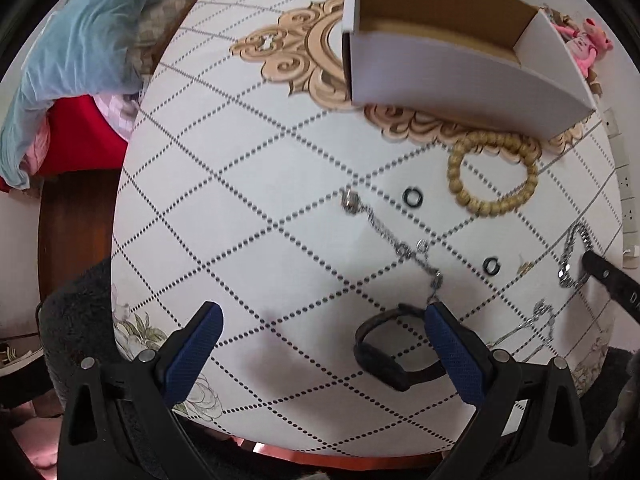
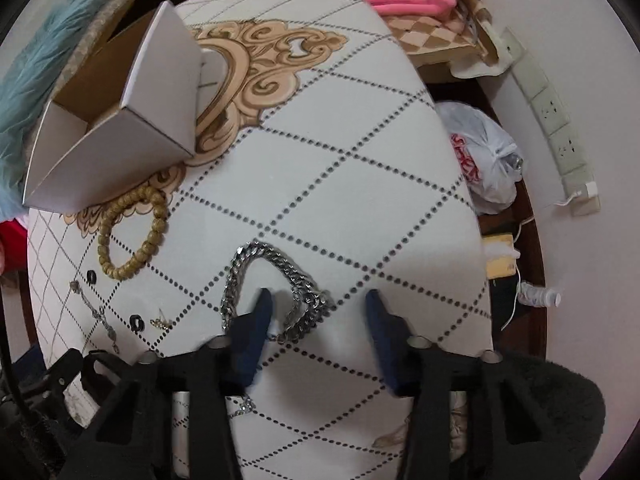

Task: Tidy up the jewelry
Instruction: 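Grasp the black watch band with the left gripper while the right grasps the silver chain bracelet, then carry both items into the cardboard box and open both grippers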

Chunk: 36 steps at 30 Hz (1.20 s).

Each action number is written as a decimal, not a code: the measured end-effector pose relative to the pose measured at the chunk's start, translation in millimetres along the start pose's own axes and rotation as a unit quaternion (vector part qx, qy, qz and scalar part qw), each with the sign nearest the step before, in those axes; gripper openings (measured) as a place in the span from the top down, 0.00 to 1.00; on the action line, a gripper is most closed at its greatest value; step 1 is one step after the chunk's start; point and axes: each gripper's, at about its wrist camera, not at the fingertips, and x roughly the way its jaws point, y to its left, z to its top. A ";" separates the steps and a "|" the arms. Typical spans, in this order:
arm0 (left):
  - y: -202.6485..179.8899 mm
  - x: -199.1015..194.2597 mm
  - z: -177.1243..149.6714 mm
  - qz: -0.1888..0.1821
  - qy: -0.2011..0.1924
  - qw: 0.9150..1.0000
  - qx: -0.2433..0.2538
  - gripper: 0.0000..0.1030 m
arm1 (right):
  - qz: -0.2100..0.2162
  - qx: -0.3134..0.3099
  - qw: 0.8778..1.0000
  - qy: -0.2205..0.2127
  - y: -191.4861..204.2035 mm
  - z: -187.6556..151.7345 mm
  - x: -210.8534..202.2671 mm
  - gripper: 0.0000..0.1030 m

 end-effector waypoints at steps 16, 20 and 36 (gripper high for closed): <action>23.2 8.5 -32.2 -0.073 -0.002 0.997 0.001 0.03 | 0.072 0.045 0.994 -0.067 -6.5 -52.3 -62.8 0.90; 14.9 13.9 -32.1 -0.093 0.001 0.996 0.009 0.24 | 0.067 0.047 0.995 -0.054 -8.4 -56.6 -53.3 0.91; 15.7 -13.1 -23.9 -0.105 -0.067 0.991 0.042 0.92 | 0.102 0.045 0.991 -0.071 -2.1 -51.4 -83.2 0.92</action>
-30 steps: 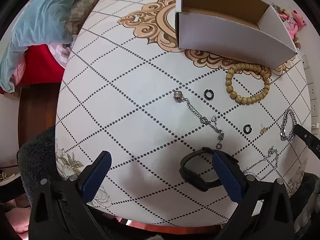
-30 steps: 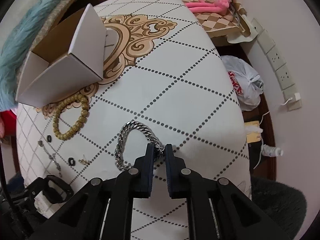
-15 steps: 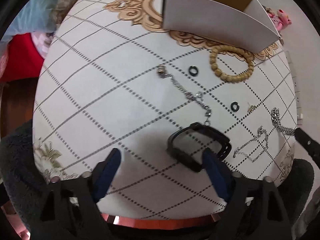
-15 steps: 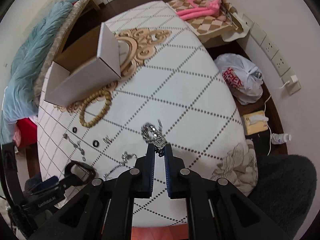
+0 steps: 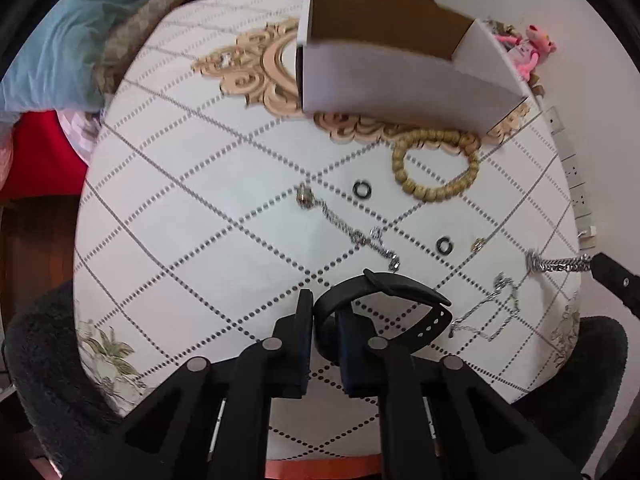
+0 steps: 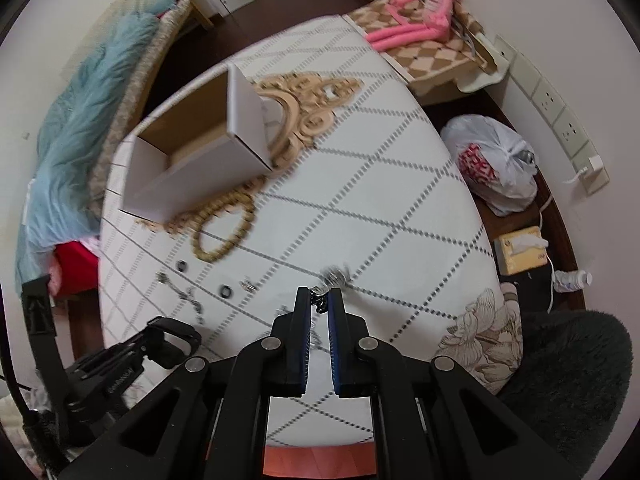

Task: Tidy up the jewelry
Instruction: 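Carry both items into the cardboard box and open both grippers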

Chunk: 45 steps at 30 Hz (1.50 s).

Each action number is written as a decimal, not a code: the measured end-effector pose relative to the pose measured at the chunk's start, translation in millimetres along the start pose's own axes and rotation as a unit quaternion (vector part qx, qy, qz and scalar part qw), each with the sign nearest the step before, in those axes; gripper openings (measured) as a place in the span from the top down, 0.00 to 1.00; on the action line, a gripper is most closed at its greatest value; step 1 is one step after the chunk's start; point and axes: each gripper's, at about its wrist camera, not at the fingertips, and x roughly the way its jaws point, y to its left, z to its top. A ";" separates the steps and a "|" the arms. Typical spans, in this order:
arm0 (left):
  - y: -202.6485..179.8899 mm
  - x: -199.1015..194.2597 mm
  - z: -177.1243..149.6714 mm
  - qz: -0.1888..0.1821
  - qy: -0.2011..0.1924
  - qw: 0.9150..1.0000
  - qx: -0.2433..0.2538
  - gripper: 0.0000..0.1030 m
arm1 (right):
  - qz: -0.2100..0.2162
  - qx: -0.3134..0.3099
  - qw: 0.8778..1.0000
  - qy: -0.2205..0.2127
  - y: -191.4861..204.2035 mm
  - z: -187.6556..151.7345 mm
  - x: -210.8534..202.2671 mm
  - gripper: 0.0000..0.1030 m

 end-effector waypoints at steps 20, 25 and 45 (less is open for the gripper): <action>-16.2 -65.6 161.9 -0.041 -0.086 0.995 0.021 0.92 | 0.064 -0.103 0.991 -0.055 110.9 138.8 -45.0 0.92; -13.5 -38.5 191.0 -0.045 -0.057 0.997 0.015 0.92 | 0.055 -0.113 0.992 -0.017 126.3 170.8 -4.9 0.92; 27.9 -32.4 214.1 0.017 -0.064 0.997 -0.041 0.05 | -0.036 -0.144 0.988 0.043 125.7 180.9 58.4 0.14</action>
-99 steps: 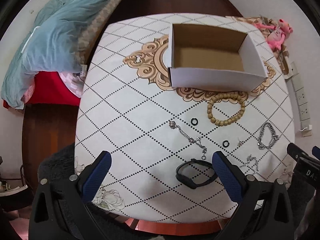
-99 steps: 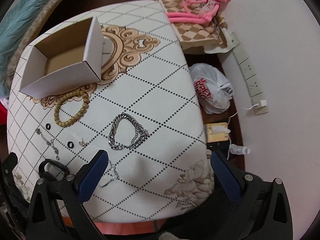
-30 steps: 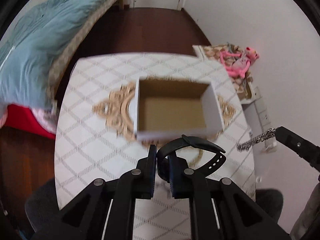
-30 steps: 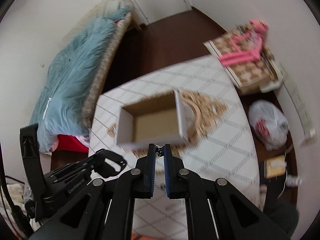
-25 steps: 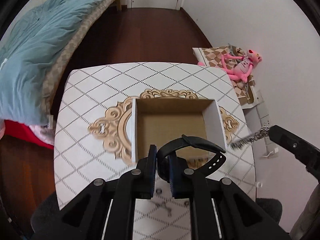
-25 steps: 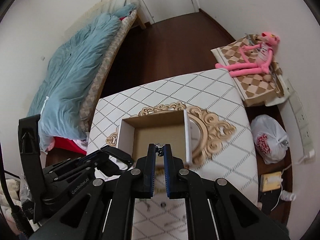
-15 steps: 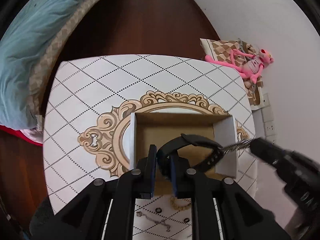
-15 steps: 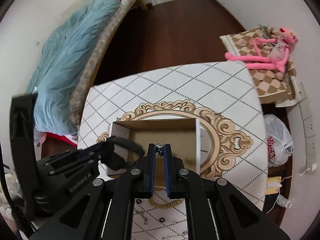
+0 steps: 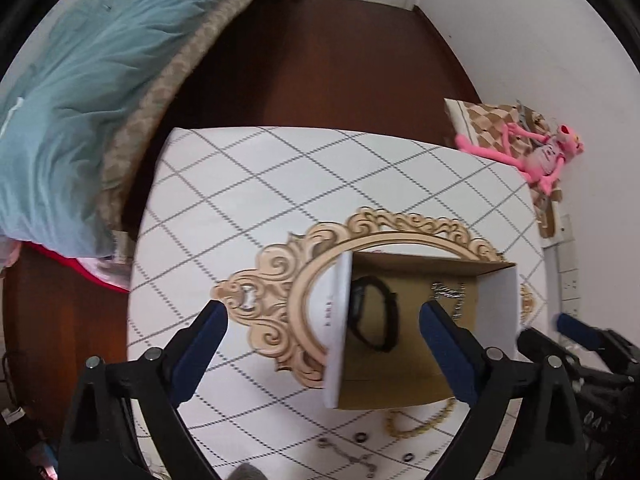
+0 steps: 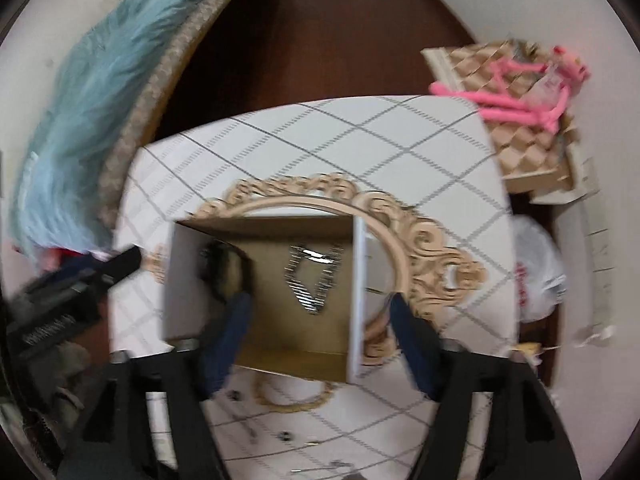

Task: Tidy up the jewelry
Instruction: 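Carry both items into the cardboard box and open both grippers, then lift both tools away from the box back over the table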

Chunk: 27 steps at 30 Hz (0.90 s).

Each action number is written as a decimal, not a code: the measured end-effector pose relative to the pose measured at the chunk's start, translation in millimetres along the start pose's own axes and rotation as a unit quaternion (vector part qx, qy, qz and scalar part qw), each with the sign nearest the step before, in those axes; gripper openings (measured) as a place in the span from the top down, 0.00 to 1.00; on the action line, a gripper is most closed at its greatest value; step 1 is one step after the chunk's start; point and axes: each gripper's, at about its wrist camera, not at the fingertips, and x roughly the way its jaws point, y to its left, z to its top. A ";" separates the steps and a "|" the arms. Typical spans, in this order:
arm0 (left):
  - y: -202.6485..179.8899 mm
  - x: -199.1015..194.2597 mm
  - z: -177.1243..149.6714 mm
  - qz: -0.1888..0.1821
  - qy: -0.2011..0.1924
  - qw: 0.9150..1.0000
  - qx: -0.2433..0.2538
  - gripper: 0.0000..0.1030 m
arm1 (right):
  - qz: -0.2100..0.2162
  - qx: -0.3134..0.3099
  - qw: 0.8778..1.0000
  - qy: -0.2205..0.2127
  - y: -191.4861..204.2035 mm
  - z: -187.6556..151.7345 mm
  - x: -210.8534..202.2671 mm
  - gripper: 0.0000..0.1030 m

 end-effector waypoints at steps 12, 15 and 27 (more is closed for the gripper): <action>6.7 6.5 -42.0 0.046 -0.006 0.999 0.008 0.03 | -0.082 -0.010 0.997 -0.006 12.1 -43.1 22.0 0.07; 6.2 0.2 -46.6 0.047 -0.011 0.999 0.006 0.03 | -0.084 -0.007 0.996 -0.008 11.7 -46.4 19.7 0.07; 4.0 -49.8 -65.8 0.055 -0.056 0.997 0.010 0.03 | -0.091 -0.006 0.994 -0.064 19.2 -65.8 -34.9 0.07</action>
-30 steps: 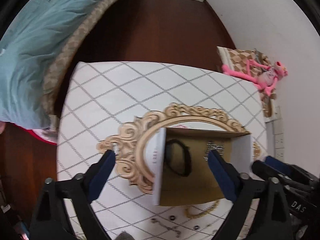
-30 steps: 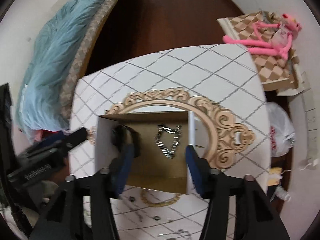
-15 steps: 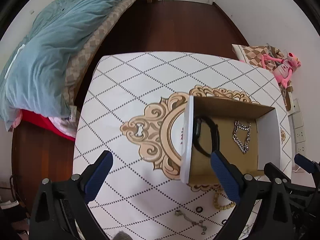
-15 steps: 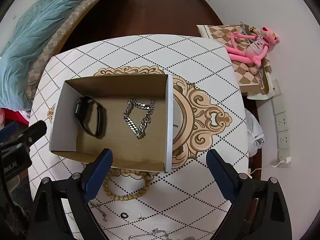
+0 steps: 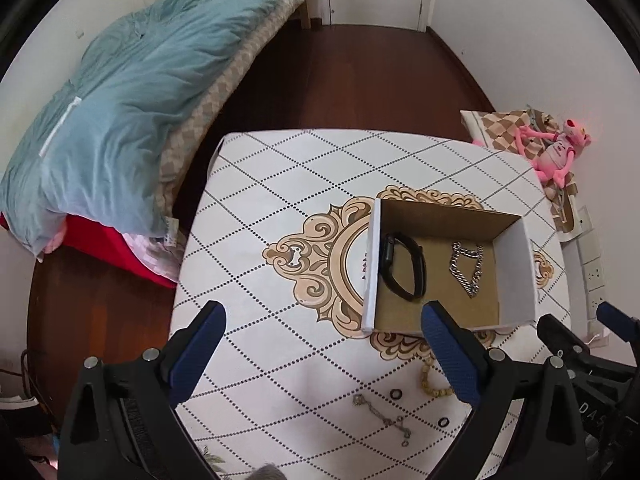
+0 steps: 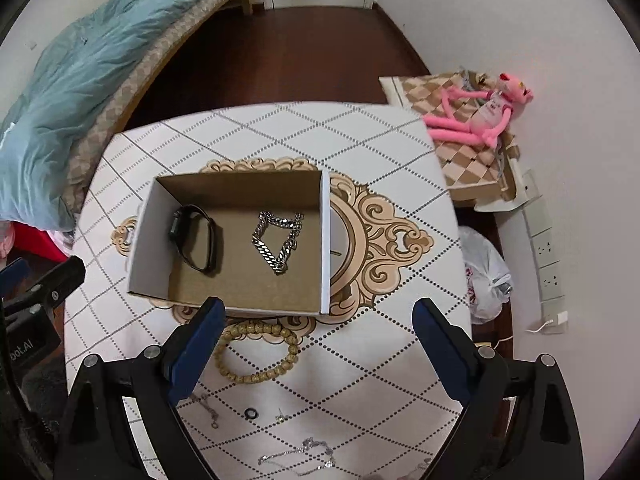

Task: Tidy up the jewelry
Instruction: 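Lift both tools away from the box back over the table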

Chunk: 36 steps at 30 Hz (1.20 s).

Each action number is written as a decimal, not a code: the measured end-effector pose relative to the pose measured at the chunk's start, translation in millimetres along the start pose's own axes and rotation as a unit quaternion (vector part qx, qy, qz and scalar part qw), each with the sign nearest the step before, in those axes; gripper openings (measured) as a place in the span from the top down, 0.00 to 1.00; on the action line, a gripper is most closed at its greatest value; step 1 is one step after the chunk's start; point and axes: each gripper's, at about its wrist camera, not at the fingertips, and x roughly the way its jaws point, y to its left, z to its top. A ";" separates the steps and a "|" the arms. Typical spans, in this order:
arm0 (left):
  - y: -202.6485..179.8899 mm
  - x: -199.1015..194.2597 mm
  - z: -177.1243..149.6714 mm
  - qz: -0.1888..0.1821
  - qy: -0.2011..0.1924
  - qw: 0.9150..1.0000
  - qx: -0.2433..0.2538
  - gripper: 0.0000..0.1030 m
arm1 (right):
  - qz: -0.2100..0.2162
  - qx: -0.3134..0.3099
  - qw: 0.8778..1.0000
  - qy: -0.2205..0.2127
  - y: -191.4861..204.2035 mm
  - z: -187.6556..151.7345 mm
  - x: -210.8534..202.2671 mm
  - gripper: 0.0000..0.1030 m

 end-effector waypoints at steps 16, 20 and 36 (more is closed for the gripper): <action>10.7 -83.2 -37.3 -0.005 -0.056 0.998 0.005 0.03 | 0.003 0.010 0.997 -0.074 -0.7 -40.0 -98.3 0.07; 15.3 -98.6 -49.0 -0.012 -0.067 0.998 0.005 0.03 | 0.006 0.009 0.996 -0.088 3.5 -52.8 -116.5 0.07; 23.7 -35.8 -129.4 0.017 -0.028 0.999 0.017 0.03 | 0.028 0.108 0.994 0.010 -32.3 -155.9 -31.9 0.10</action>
